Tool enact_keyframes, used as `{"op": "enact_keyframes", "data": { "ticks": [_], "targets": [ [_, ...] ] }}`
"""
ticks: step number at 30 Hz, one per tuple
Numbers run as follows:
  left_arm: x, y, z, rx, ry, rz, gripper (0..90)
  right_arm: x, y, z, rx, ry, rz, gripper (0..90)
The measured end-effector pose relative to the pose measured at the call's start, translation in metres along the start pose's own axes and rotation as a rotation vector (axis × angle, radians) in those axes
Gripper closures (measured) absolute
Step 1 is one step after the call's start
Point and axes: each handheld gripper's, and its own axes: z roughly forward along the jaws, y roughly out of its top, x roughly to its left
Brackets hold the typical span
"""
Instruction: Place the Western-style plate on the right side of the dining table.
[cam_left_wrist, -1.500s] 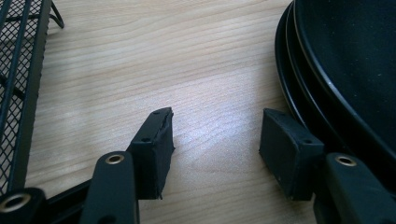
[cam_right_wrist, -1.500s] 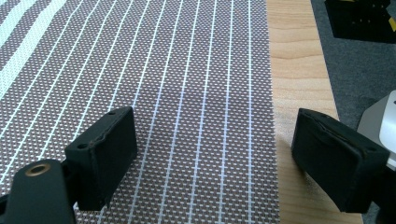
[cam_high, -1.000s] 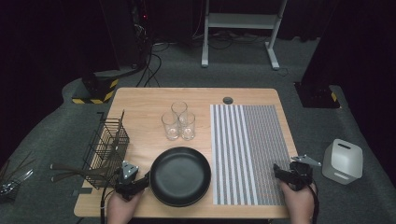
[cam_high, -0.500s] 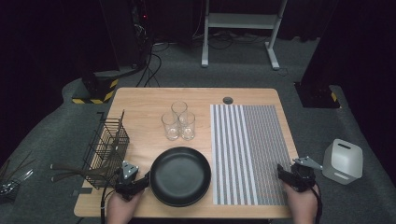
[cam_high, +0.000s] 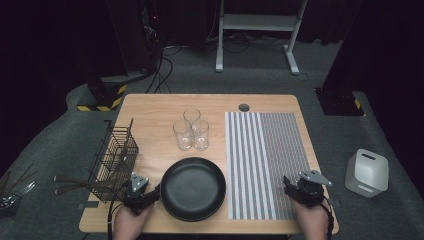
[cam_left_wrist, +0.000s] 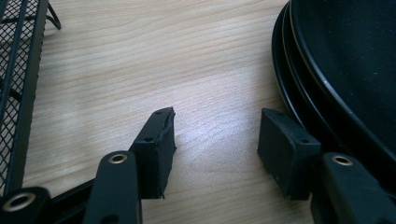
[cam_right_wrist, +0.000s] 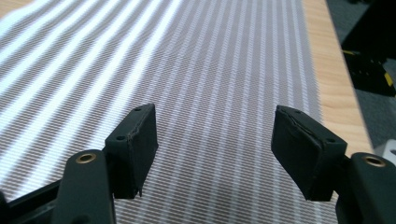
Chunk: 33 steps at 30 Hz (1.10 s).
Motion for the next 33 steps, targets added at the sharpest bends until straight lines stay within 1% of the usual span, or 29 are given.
{"op": "enact_keyframes", "data": {
  "ticks": [2,3,5,7,10,11,13,14,16,17,19,20,22,23,24,25,26,27,28,31,33],
  "targets": [
    [0.0,0.0,0.0,0.0,0.003,-0.001,46.1,0.011,0.003,0.0,-0.007,0.021,-0.022,31.4],
    [0.0,0.0,0.0,0.0,0.004,-0.003,46.1,0.011,0.003,0.0,-0.007,0.021,-0.022,31.4],
    [0.0,0.0,0.0,0.0,0.004,-0.003,46.1,0.019,0.005,0.0,-0.017,0.04,-0.034,31.1],
    [0.0,0.0,0.0,0.0,0.003,-0.005,46.0,0.029,0.007,0.001,-0.014,0.048,-0.048,30.9],
    [0.0,0.0,0.0,0.0,0.002,-0.006,46.0,0.038,0.008,0.003,-0.016,0.069,-0.06,31.1],
    [0.0,0.0,0.0,0.001,0.001,-0.003,46.0,0.044,0.008,0.006,-0.007,0.071,-0.071,31.3],
    [0.0,0.0,0.0,0.001,0.001,-0.002,46.0,0.046,0.009,0.007,-0.002,0.075,-0.08,31.7],
    [0.0,0.0,0.0,0.001,0.001,-0.002,46.0,0.051,0.009,0.009,-0.002,0.086,-0.076,32.2],
    [0.0,0.0,0.0,0.001,0.001,-0.002,45.9,0.056,0.01,0.01,-0.003,0.092,-0.088,32.5],
    [0.0,0.0,0.0,0.001,0.001,-0.002,45.9,0.056,0.01,0.01,-0.003,0.092,-0.088,32.5],
    [0.0,0.0,0.0,0.0,0.0,-0.003,46.0,0.062,0.012,0.01,-0.004,0.11,-0.09,33.2],
    [0.0,0.0,0.0,-0.001,-0.001,-0.002,46.6,0.068,0.015,0.009,-0.011,0.126,-0.093,33.9],
    [0.0,0.0,0.0,-0.002,-0.001,-0.002,46.6,0.071,0.016,0.008,-0.013,0.134,-0.09,34.0],
    [0.0,0.0,0.0,-0.002,-0.001,-0.002,46.7,0.079,0.019,0.008,-0.026,0.158,-0.107,34.7],
    [-0.001,0.0,0.0,-0.002,-0.001,-0.003,46.6,0.082,0.02,0.008,-0.028,0.166,-0.115,34.8],
    [0.0,0.0,0.0,-0.001,-0.001,-0.002,46.6,0.082,0.02,0.008,-0.028,0.166,-0.115,34.8],
    [-0.001,0.0,0.0,-0.002,-0.001,-0.003,46.7,0.092,0.023,0.008,-0.033,0.18,-0.134,35.2],
    [-0.001,0.0,0.0,-0.002,-0.001,-0.003,46.7,0.092,0.023,0.008,-0.033,0.18,-0.134,35.2],
    [0.0,0.0,0.0,-0.002,-0.001,-0.002,46.7,0.094,0.024,0.008,-0.035,0.184,-0.139,35.5],
    [0.0,0.0,0.0,-0.002,-0.003,-0.001,47.3,0.107,0.028,0.01,-0.04,0.214,-0.155,36.1],
    [0.0,0.0,0.0,-0.001,-0.004,0.005,47.5,0.109,0.029,0.01,-0.041,0.22,-0.158,36.3]
  ]
}}
